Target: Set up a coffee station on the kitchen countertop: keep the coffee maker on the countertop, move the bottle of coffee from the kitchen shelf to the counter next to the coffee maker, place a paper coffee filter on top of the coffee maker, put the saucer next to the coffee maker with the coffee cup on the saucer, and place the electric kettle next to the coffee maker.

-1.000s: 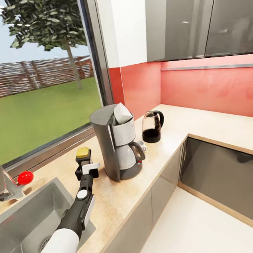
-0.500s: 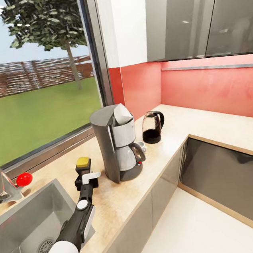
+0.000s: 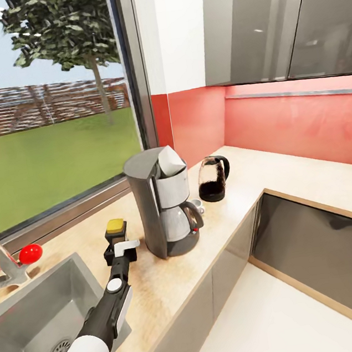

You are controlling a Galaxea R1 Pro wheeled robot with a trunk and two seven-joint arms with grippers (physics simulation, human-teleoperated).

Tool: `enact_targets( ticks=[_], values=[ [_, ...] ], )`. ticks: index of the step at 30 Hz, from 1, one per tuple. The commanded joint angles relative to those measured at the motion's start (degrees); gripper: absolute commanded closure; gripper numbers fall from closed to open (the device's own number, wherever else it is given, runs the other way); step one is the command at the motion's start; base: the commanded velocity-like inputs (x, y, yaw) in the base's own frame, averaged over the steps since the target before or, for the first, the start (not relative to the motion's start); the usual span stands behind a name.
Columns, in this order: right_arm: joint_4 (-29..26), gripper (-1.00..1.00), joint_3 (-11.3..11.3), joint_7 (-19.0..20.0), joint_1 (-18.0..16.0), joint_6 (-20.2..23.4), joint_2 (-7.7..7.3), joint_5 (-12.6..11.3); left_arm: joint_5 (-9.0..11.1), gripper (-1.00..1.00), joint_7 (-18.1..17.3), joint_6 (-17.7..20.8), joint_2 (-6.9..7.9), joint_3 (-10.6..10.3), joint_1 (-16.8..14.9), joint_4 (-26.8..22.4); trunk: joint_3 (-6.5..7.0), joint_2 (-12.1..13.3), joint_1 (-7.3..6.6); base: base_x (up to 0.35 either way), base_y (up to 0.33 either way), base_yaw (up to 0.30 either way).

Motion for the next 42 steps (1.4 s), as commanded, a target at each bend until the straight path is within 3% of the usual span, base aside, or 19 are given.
enact_targets(
  ticks=[1, 18, 19, 42],
  values=[
    [0.0, -1.00, 0.1, 0.0, 0.0, -0.2, 0.00, -0.3, -0.7, 1.00, 0.5, 0.0, 0.01, -0.1, -0.1, 0.0, -0.12, -0.1, 0.03, 0.006, 0.000, 0.000],
    [0.0, -1.00, 0.1, 0.0, 0.0, -0.2, 0.00, -0.3, -0.6, 1.00, 0.6, 0.2, 0.01, -0.2, 0.1, 0.6, -0.12, -0.1, 0.03, 0.075, 0.000, 0.000],
    [0.0, -1.00, 0.1, 0.0, 0.0, -0.2, 0.00, -0.3, -0.6, -1.00, 0.6, 0.3, 0.01, -0.2, 0.1, 0.6, -0.12, -0.1, 0.03, 0.000, 0.000, 0.000],
    [0.0, -1.00, 0.1, 0.0, 0.0, -0.2, 0.00, -0.3, -0.5, -1.00, 0.6, -0.2, 0.10, -0.1, 1.1, 0.6, -0.12, -0.1, 0.03, 0.000, 0.000, 0.000]
  ],
)
